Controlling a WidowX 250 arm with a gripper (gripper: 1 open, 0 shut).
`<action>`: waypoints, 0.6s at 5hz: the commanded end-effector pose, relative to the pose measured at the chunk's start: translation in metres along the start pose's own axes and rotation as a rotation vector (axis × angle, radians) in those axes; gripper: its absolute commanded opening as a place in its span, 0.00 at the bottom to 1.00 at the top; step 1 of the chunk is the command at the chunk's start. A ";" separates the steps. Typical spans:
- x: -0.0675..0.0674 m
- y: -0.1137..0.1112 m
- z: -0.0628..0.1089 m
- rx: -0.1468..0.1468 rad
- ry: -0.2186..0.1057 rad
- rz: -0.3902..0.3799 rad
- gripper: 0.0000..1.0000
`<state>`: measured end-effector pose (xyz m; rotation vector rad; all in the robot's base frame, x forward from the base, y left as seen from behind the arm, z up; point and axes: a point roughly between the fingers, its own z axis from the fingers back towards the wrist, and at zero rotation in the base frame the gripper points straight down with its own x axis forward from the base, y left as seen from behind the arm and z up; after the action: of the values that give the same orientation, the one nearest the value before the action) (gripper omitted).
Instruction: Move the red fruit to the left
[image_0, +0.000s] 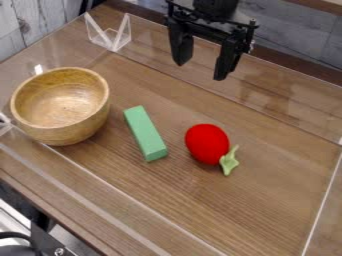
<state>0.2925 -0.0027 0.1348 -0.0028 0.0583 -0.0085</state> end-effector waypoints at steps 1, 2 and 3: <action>-0.002 -0.006 -0.006 -0.009 0.024 0.080 1.00; -0.004 -0.010 -0.030 -0.040 0.034 0.229 1.00; -0.007 -0.011 -0.051 -0.058 0.032 0.371 1.00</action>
<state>0.2784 -0.0163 0.0762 -0.0457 0.1226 0.3504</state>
